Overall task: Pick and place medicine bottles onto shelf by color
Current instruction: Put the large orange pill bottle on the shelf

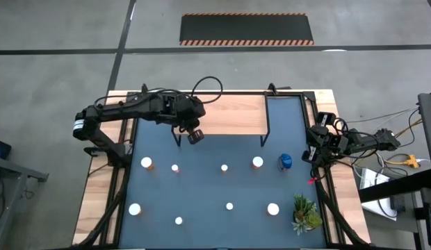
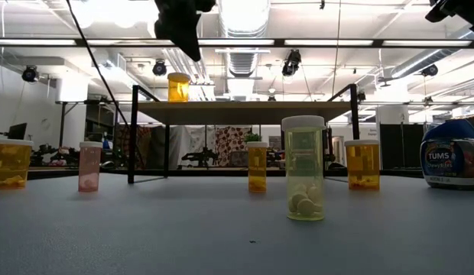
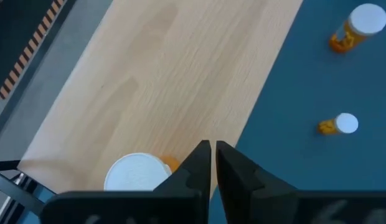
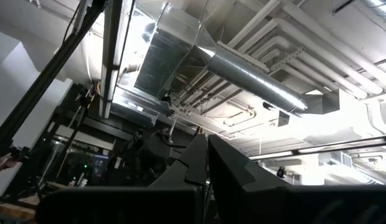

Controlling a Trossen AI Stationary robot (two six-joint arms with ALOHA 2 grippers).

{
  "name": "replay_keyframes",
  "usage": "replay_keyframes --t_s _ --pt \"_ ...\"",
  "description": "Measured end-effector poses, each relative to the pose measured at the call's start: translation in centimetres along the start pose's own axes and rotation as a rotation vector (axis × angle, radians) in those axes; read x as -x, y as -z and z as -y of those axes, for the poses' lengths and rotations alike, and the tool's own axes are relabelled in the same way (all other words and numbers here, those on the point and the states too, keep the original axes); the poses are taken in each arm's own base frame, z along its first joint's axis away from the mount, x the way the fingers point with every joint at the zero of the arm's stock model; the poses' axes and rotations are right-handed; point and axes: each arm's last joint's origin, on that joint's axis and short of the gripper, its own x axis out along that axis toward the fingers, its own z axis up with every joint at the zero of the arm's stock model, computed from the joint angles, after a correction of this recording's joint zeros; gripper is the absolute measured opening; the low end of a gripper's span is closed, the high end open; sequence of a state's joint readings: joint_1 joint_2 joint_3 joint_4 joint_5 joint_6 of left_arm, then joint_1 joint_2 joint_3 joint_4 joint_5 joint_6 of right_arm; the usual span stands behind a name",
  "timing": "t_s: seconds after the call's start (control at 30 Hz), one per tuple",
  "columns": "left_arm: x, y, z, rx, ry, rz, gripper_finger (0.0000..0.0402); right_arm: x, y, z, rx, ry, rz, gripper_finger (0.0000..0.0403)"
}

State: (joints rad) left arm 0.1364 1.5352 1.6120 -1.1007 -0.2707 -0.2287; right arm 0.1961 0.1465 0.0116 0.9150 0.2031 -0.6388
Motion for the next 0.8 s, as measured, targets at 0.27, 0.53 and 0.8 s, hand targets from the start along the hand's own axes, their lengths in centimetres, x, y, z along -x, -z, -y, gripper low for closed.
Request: replay_keyframes --t_s 0.27,0.53,0.8 --pt "-0.19 0.25 0.00 -0.005 -0.004 -0.018 0.0008 0.00 0.00 0.00 0.000 0.000 0.000 0.0009" --pt "-0.18 0.73 -0.12 -0.018 -0.016 -0.067 0.0008 0.00 0.01 -0.01 0.001 -0.001 -0.001 0.0009" --pt "-0.22 0.84 -0.10 -0.023 -0.017 -0.075 0.0008 0.00 0.01 -0.01 0.000 -0.001 -0.001 0.0009"
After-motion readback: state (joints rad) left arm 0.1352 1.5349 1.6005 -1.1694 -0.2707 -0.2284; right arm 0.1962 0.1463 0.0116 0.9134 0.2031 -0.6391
